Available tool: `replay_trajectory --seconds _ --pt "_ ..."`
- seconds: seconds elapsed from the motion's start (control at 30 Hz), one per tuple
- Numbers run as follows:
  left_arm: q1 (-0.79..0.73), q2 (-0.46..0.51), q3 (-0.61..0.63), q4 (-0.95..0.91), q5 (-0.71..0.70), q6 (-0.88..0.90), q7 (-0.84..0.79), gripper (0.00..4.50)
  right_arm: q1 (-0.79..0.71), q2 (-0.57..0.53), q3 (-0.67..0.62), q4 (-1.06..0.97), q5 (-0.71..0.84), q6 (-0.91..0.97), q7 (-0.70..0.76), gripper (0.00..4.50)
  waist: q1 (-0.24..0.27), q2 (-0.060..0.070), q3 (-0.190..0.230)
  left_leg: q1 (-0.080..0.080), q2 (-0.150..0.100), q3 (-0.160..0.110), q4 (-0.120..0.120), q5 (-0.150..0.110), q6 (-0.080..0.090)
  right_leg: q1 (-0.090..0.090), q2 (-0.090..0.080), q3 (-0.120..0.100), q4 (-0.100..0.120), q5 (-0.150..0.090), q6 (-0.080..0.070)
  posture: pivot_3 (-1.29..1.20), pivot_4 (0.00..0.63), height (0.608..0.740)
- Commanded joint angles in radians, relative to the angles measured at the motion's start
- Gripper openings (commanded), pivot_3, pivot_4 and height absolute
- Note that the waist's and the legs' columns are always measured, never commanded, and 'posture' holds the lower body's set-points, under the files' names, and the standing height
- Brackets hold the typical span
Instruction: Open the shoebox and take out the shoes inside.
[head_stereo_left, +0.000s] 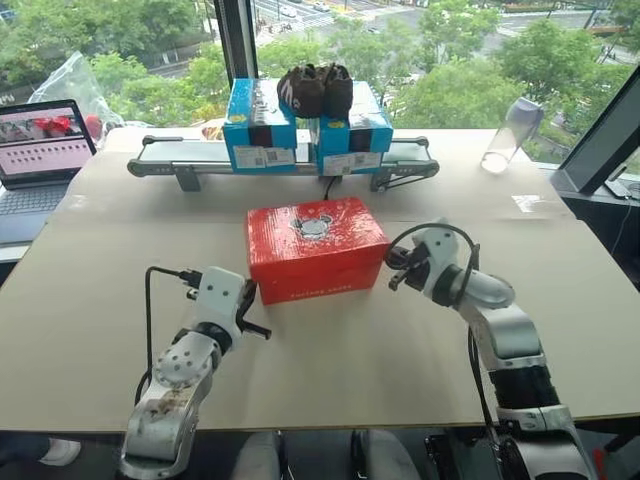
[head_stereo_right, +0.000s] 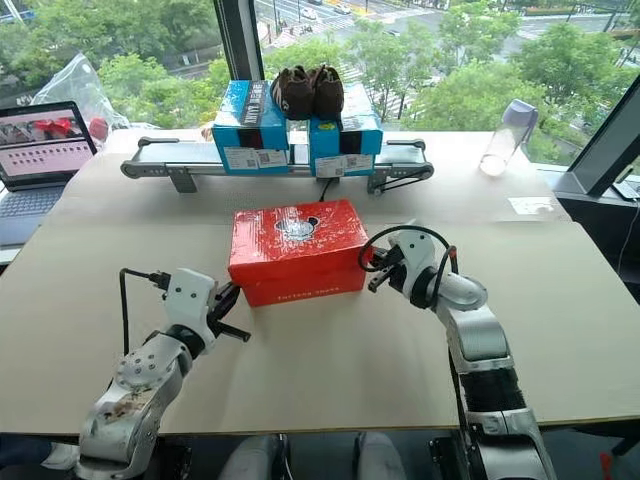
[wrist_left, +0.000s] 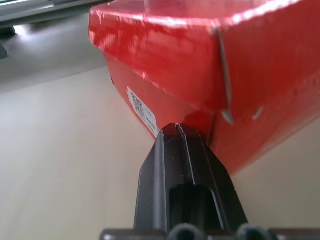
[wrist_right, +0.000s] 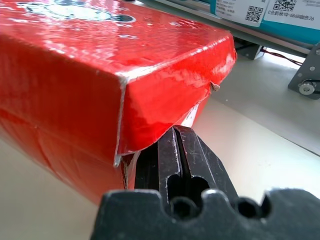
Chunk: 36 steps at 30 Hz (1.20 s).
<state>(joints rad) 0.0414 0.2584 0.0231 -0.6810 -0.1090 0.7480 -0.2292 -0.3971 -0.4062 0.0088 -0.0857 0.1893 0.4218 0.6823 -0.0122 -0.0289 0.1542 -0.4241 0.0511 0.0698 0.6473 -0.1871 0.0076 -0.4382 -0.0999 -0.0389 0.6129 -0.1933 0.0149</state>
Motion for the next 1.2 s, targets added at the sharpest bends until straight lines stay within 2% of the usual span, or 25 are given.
replay_trajectory --seconds 0.03,0.2,0.33,0.43,0.6,0.7,0.87,1.0,1.07,1.2 --pt "0.024 0.004 0.038 -0.096 -0.03 0.04 0.004 0.0 0.047 -0.019 0.017 -0.168 0.063 0.089 0.018 0.04 0.0 0.0 0.0 0.0 0.0 0.0 0.0 0.0 0.0 0.0 0.0 0.0 0.0 0.0 -0.001 0.0 0.15 0.74" --pt "0.077 0.01 0.076 -0.135 -0.052 0.052 -0.003 0.0 0.1 -0.027 0.027 -0.251 0.081 0.155 0.001 0.04 -0.001 0.0 0.0 0.0 0.0 -0.002 0.0 0.0 0.0 0.0 0.002 0.001 0.0 0.0 -0.002 0.0 0.15 0.74" --pt "0.082 0.048 0.102 -0.111 -0.039 0.006 -0.011 0.0 0.126 -0.054 0.009 -0.244 0.082 0.165 0.002 0.04 0.001 0.0 0.0 0.0 0.0 -0.002 0.0 0.0 0.0 0.0 0.002 0.001 0.0 -0.001 -0.002 0.0 0.15 0.74" --pt "0.074 0.088 0.138 -0.046 -0.026 -0.079 -0.025 0.0 0.127 -0.084 -0.016 -0.197 0.074 0.141 0.003 0.04 0.003 -0.001 0.0 0.0 0.0 -0.002 0.0 0.0 0.0 0.0 0.002 0.001 0.0 -0.001 -0.002 0.0 0.15 0.74" --pt "0.039 0.184 0.266 0.157 0.009 -0.3 -0.04 0.0 0.091 -0.134 -0.042 -0.099 0.058 0.082 0.007 0.04 0.007 -0.001 0.0 0.0 0.0 -0.002 0.001 0.0 0.0 0.0 0.002 0.001 0.0 -0.001 -0.003 0.0 0.15 0.74" --pt "-0.012 0.213 0.283 0.293 0.012 -0.392 -0.05 0.0 0.065 -0.133 -0.041 -0.049 0.05 0.048 0.0 0.04 0.007 -0.001 0.0 0.0 0.0 -0.002 0.0 0.0 0.0 0.0 0.002 0.001 -0.001 0.0 -0.003 0.0 0.15 0.74" --pt "-0.199 0.201 0.201 0.588 0.031 -0.575 -0.079 0.0 -0.012 -0.107 -0.006 0.104 -0.019 -0.017 -0.052 0.04 0.021 -0.001 0.001 0.0 0.0 -0.002 0.001 0.0 0.0 0.0 0.003 0.001 -0.001 0.0 -0.003 0.0 0.15 0.74" --pt "-0.341 0.196 0.091 0.828 0.101 -0.712 -0.111 0.0 -0.115 -0.075 0.069 0.234 -0.089 -0.056 -0.062 0.04 0.023 -0.001 0.001 -0.002 -0.001 -0.001 0.001 0.0 0.0 0.0 0.003 0.001 -0.002 0.002 0.0 0.0 0.15 0.74" --pt "-0.379 0.195 0.071 0.898 0.117 -0.741 -0.11 0.0 -0.147 -0.068 0.091 0.279 -0.111 -0.077 -0.053 0.04 0.021 -0.001 0.001 -0.002 -0.001 -0.001 0.001 0.0 0.0 0.0 0.003 0.001 -0.002 0.004 0.004 0.0 0.15 0.74" --pt "-0.444 0.183 0.015 1.019 0.134 -0.808 -0.147 0.0 -0.211 -0.035 0.095 0.409 -0.129 -0.144 -0.067 0.04 0.017 -0.002 0.001 -0.003 0.0 -0.001 0.0 0.0 0.0 -0.001 0.003 0.001 -0.002 0.005 0.002 0.0 0.15 0.74"
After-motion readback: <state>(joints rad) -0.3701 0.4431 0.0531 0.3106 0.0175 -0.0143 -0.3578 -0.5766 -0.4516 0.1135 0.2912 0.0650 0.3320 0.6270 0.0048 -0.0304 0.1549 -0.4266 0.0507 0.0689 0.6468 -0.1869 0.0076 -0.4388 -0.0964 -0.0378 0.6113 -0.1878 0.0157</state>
